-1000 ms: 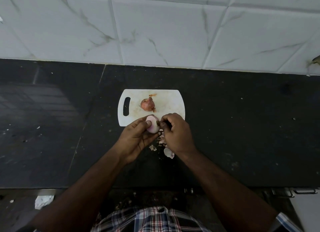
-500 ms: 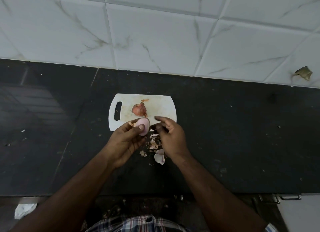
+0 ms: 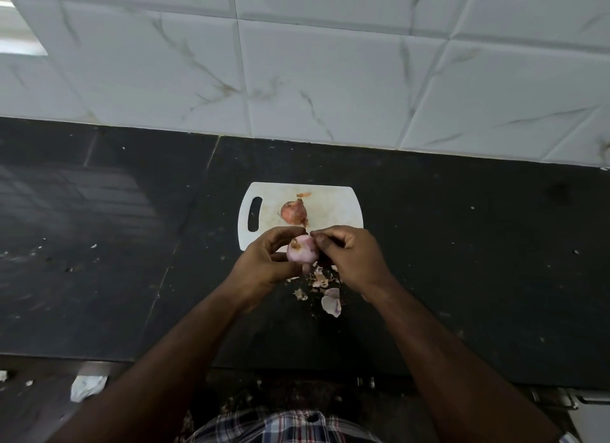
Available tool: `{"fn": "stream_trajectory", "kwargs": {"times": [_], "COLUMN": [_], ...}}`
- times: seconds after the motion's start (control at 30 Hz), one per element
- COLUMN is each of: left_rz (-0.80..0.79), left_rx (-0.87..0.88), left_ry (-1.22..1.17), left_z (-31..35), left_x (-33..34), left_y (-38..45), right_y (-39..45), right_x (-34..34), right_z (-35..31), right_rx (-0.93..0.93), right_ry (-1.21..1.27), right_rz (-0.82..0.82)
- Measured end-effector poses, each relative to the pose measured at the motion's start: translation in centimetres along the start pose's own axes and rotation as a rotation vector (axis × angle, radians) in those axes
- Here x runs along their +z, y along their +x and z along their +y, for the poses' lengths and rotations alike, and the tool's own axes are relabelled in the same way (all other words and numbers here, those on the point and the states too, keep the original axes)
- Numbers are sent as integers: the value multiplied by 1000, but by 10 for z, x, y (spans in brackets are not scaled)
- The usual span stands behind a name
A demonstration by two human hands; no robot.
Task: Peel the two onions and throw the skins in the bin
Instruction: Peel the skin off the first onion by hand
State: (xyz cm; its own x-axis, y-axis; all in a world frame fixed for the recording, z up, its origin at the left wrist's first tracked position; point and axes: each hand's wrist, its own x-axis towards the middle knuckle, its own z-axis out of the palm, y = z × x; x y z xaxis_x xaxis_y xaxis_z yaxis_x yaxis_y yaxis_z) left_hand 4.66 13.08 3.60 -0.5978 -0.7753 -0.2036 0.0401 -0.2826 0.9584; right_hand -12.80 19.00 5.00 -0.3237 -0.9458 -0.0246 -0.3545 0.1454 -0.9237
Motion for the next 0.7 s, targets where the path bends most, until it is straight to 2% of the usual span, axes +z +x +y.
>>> {"fn": "stream_trajectory", "kwargs": {"times": [0.2, 0.3, 0.5, 0.7], "left_rz": [16, 22, 40, 53], "left_rx": [33, 25, 26, 47], "left_ry": [120, 133, 124, 165], "left_z": [1, 0, -2, -1], "left_x": [-1, -3, -2, 0], "left_y": [2, 3, 4, 6], "right_y": [-3, -2, 0, -3], "right_x": [2, 4, 7, 8], "right_z": [-7, -5, 6, 4], "right_rx": [-39, -57, 62, 28], "right_ry": [-38, -49, 110, 38], "right_rz": [-58, -31, 44, 22]}}
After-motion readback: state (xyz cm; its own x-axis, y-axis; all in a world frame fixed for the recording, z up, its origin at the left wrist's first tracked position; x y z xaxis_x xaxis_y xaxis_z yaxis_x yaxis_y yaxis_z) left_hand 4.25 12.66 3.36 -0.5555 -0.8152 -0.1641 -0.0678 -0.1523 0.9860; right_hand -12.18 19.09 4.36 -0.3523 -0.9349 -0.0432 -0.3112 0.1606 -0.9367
